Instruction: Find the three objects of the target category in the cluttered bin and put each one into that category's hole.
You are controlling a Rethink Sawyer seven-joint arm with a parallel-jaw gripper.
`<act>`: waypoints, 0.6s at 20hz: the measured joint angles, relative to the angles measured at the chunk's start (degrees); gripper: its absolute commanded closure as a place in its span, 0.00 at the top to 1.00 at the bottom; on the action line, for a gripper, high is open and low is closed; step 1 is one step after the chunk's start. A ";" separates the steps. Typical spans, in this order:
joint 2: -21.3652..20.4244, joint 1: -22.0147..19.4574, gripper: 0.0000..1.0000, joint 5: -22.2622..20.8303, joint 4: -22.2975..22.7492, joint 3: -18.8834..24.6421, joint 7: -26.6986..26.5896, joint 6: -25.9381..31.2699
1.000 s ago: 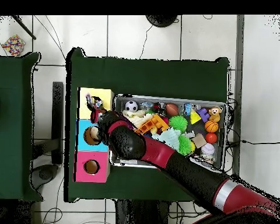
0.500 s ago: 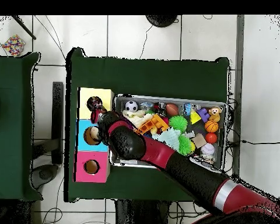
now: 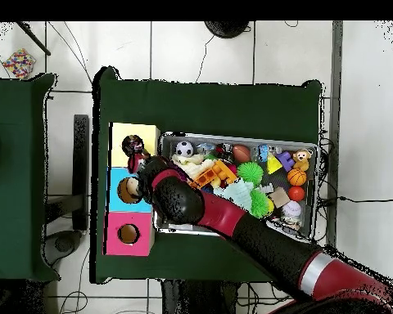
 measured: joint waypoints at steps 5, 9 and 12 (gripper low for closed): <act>-1.01 0.21 1.00 0.62 -0.24 -0.56 0.00 3.47; -3.35 1.77 1.00 1.18 -1.12 -3.03 0.00 9.33; -6.39 4.28 1.00 1.93 -2.73 -6.16 0.00 15.70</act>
